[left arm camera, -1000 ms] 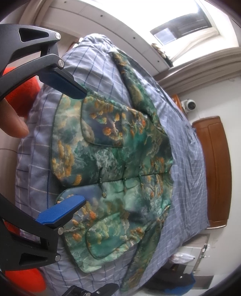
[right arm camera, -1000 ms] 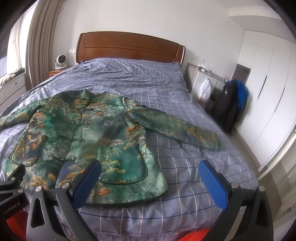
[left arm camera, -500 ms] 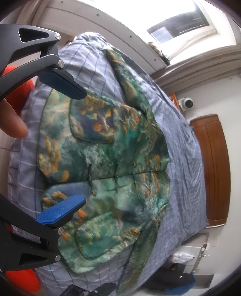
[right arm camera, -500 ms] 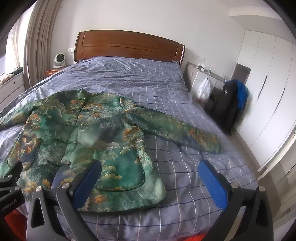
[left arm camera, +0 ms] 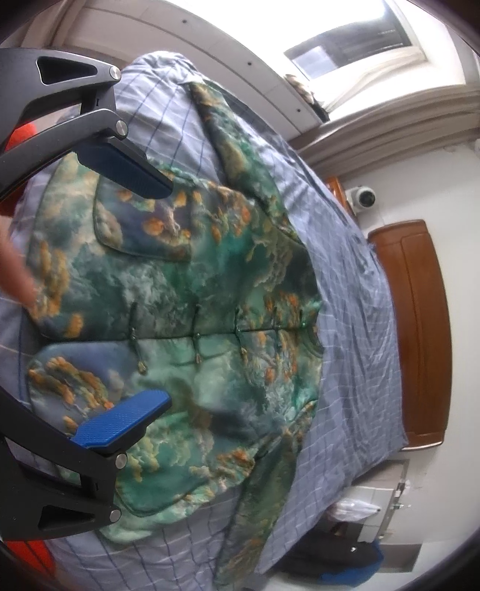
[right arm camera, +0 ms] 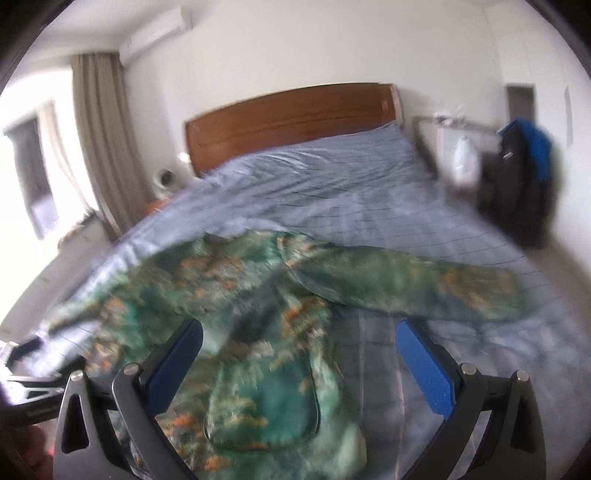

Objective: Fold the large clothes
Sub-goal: 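Grasp the green jacket's sleeve cuff with the right gripper and lift it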

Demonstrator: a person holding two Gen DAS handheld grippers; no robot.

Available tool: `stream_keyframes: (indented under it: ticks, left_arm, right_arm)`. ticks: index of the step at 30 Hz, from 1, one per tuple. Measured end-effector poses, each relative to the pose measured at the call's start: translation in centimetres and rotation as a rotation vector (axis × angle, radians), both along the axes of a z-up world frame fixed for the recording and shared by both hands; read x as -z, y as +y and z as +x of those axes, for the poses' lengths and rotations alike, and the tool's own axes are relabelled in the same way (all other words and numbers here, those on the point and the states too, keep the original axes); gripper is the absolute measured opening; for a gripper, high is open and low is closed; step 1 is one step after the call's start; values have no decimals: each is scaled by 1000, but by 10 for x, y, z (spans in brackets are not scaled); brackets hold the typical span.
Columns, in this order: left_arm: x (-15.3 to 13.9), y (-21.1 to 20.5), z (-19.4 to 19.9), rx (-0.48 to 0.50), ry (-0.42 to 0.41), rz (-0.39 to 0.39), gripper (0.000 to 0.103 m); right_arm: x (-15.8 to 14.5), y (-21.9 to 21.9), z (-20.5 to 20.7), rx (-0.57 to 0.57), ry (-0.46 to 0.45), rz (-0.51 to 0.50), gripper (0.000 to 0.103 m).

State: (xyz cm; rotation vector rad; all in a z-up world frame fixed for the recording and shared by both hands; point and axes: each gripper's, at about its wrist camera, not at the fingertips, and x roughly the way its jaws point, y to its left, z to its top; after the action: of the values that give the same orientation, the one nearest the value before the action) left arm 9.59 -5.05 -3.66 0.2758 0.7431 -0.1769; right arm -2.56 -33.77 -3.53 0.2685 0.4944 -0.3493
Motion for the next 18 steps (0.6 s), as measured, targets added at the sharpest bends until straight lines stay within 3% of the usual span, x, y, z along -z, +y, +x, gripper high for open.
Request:
stream_keyframes:
  ticks: [4, 6, 9, 12, 18]
  left_arm:
    - [15, -10, 8, 7, 26, 6, 103]
    - [22, -15, 10, 20, 31, 8, 103]
    - [29, -23, 12, 36, 42, 6, 103]
    - [35, -33, 13, 55, 60, 7, 103]
    - [41, -47, 8, 85, 65, 44, 103]
  right_arm:
    - [15, -73, -1, 10, -12, 87, 103]
    - [25, -119, -14, 71, -28, 147, 103]
    - [47, -186, -49, 194, -69, 296, 103]
    - [85, -242, -83, 306, -111, 506, 103]
    - [140, -313, -87, 391, -179, 761, 103]
